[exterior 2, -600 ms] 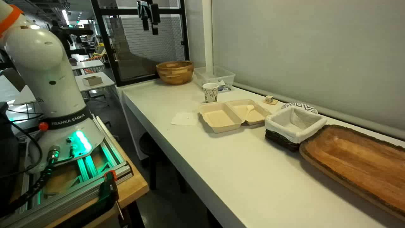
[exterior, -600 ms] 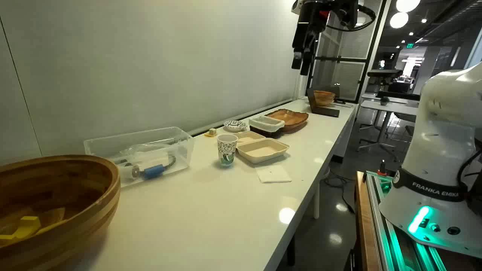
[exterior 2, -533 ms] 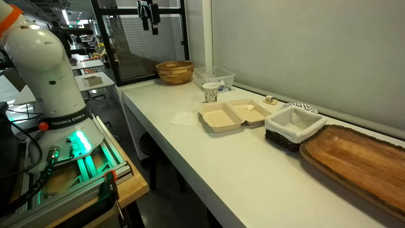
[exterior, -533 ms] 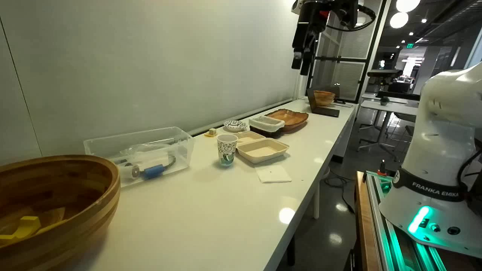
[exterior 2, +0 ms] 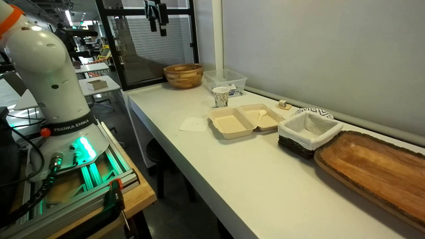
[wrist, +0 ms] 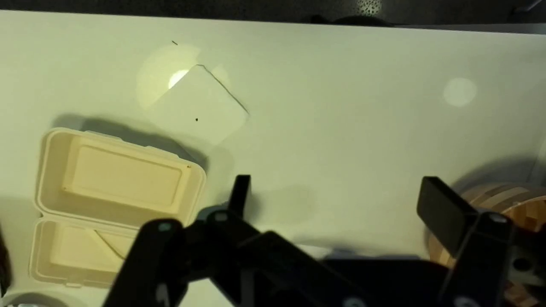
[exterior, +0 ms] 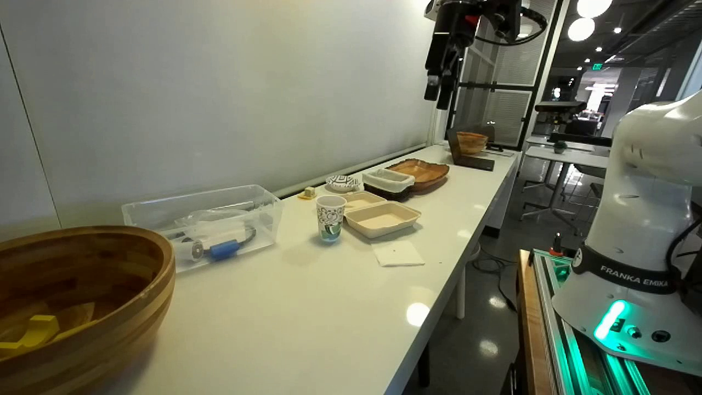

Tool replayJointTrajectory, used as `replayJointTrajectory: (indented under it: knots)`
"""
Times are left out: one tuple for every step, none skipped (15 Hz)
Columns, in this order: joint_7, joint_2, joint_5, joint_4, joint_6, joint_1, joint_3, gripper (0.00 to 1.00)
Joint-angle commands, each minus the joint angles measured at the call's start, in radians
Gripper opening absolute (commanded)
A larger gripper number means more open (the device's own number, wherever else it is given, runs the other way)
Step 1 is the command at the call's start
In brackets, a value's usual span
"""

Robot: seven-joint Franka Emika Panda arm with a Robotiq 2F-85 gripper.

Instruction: Pour the contents in the coffee cup into the black and white bowl.

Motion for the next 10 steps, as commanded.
replayJointTrajectory:
  knots:
    - [-0.044, 0.073, -0.022, 0.022, 0.133, -0.01, 0.003, 1.0]
    - [-0.045, 0.099, -0.024, 0.027, 0.176, -0.012, 0.0, 1.0]
    - [-0.043, 0.138, -0.026, 0.034, 0.222, -0.015, -0.002, 1.0]
    - [-0.042, 0.175, -0.02, 0.041, 0.256, -0.015, -0.007, 1.0]
    - [-0.04, 0.209, -0.019, 0.045, 0.294, -0.017, -0.009, 1.0]
    - [-0.038, 0.252, -0.014, 0.049, 0.329, -0.018, -0.012, 1.0]
    - [-0.035, 0.294, -0.01, 0.053, 0.368, -0.02, -0.015, 1.0]
    - [-0.041, 0.334, -0.002, 0.06, 0.402, -0.017, -0.021, 1.0]
    - [-0.045, 0.383, 0.012, 0.07, 0.439, -0.014, -0.029, 1.0]
    - [-0.043, 0.428, 0.023, 0.081, 0.469, -0.014, -0.033, 1.0]
